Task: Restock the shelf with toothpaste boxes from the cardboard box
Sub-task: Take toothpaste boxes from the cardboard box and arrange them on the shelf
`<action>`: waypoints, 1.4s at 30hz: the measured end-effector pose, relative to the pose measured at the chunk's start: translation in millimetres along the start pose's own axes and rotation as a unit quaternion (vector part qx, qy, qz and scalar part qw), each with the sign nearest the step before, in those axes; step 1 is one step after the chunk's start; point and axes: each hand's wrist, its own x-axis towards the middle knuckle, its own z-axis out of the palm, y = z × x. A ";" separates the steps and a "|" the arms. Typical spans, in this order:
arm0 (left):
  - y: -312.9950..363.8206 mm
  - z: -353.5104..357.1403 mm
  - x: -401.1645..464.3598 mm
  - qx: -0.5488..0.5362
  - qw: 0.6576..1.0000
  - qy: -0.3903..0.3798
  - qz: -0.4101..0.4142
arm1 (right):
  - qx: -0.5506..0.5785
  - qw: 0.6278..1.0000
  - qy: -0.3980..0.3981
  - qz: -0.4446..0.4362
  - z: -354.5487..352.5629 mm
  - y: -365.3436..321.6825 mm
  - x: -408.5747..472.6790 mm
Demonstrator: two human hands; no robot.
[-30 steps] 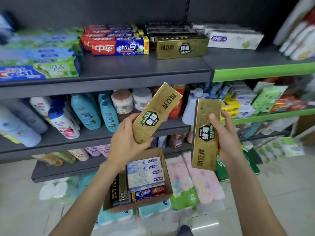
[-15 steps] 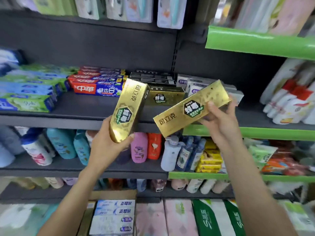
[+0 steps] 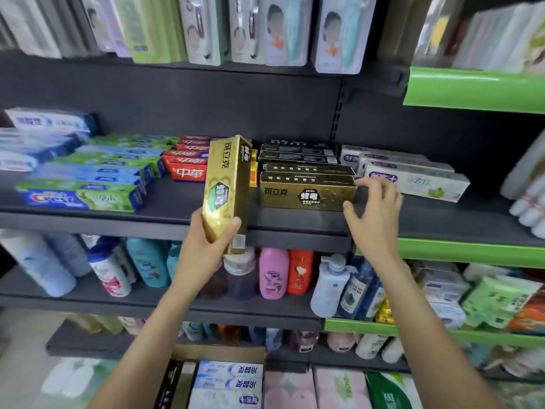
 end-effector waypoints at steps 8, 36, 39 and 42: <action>22.4 43.0 -7.0 -0.180 0.974 -0.140 0.017 | 0.332 0.912 -0.238 0.030 2.5 -87.2 -20.3; -12.5 26.7 -1.8 0.135 0.935 0.101 0.313 | -0.001 0.932 -0.081 -0.354 15.0 -35.0 -63.1; -42.9 16.3 -35.2 0.119 0.938 0.118 0.305 | 0.034 0.923 -0.182 -0.337 34.8 -33.7 -113.3; -91.1 -6.6 -66.3 0.149 0.962 0.054 0.223 | 0.051 0.908 -0.322 -0.264 63.2 -29.5 -158.6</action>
